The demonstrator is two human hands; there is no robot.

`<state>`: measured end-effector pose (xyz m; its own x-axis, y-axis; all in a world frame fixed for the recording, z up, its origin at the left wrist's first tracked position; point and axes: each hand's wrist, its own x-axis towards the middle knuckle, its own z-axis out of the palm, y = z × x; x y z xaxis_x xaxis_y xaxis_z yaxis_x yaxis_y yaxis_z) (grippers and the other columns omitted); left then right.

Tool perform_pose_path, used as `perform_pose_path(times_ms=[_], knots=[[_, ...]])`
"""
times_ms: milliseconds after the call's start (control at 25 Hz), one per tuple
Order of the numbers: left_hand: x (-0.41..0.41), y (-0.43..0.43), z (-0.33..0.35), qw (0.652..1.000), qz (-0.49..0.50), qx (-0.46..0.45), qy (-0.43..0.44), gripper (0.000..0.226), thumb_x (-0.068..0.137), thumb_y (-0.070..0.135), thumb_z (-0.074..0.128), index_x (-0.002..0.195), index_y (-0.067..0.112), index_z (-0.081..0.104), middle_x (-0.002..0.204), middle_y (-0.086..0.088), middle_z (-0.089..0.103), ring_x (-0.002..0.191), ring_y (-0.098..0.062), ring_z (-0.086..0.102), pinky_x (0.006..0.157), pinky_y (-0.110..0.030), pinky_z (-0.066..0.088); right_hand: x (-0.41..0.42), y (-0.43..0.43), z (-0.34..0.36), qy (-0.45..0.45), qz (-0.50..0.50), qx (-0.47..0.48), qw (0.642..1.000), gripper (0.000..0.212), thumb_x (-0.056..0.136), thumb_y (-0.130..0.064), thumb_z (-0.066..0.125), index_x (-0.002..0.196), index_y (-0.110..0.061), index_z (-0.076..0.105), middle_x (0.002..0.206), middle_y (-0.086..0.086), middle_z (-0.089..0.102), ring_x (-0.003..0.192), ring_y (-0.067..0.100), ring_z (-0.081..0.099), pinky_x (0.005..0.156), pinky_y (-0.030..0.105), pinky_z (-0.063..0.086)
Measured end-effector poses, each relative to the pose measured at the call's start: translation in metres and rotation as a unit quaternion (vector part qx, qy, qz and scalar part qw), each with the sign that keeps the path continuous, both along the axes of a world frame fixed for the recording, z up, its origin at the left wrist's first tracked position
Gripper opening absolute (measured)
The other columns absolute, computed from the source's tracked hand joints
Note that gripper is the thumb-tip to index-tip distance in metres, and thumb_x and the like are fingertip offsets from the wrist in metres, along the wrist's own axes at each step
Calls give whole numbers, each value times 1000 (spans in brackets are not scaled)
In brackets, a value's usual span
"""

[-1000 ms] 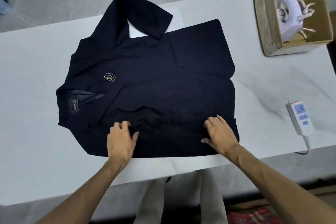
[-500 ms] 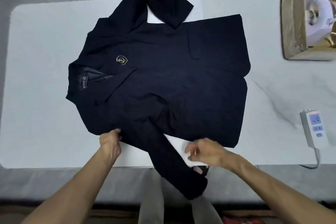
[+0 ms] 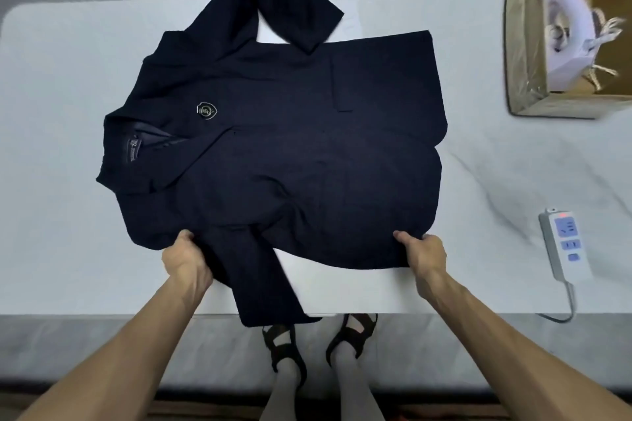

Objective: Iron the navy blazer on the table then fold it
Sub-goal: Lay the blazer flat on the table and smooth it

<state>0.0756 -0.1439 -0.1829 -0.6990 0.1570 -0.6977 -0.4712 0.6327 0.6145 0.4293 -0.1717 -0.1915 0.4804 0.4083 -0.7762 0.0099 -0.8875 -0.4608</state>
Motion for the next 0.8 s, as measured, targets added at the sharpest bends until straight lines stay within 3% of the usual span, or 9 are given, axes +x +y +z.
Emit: perform_pose_path(times_ms=[80,160,240,320,440,520,560,680,800], knots=[[-8,-16,7,996,-11,10,86,1,83,13,55,82,13,55,85,3,61,76,-18,57,68,-30,48,18,9,14,-71,50,104,991,24,90,-27,65,92,-3,62,90,10,69,81,27,63,69,36,48],[-17,-36,11,986,-98,-37,131,15,86,14,57,98,7,56,96,-5,61,85,-25,56,76,-35,47,50,12,21,-201,129,122,963,24,92,-30,64,97,-8,56,83,6,65,77,29,60,65,35,41],[-24,-51,4,969,-186,-116,113,30,89,16,61,114,2,53,108,-12,59,93,-29,55,83,-40,47,75,10,19,-256,172,67,949,33,91,-23,65,115,-10,48,98,11,62,90,33,59,72,36,42],[-27,-58,-3,974,-185,-123,53,42,86,17,66,122,0,53,115,-14,63,96,-33,59,86,-41,51,69,5,12,-296,231,63,925,54,86,-12,67,133,-9,42,124,15,51,107,30,53,89,36,43],[-31,-52,-3,992,-112,-57,-21,47,85,23,74,125,3,60,120,-7,67,103,-28,63,88,-36,51,7,-1,6,-306,465,255,791,67,76,-21,77,137,-15,49,133,13,48,117,28,49,102,37,40],[-37,-48,-1,993,-103,-48,-25,45,87,15,73,128,2,58,124,-8,65,106,-28,62,88,-35,49,-37,-14,-8,-224,655,261,673,68,77,-36,76,139,-22,51,140,11,48,128,31,45,109,42,36],[-41,-48,-2,992,-111,-61,-16,44,87,10,71,128,1,57,127,-11,63,107,-29,61,88,-35,49,-53,-19,-14,-198,709,228,637,63,82,-41,70,140,-25,50,141,8,47,130,29,43,109,41,35],[-54,-50,3,988,-134,-78,-16,48,86,9,73,129,0,55,131,-14,62,109,-30,60,91,-35,48,-79,-12,-11,-219,696,173,662,40,93,-42,47,127,-25,59,122,-1,57,111,20,49,97,33,39],[-74,-40,10,992,-120,-38,23,69,88,23,74,142,-1,40,140,-15,54,121,-29,55,104,-35,43,-112,26,7,-222,685,200,665,28,98,-29,43,117,-21,62,111,-2,57,101,19,54,87,31,43]])
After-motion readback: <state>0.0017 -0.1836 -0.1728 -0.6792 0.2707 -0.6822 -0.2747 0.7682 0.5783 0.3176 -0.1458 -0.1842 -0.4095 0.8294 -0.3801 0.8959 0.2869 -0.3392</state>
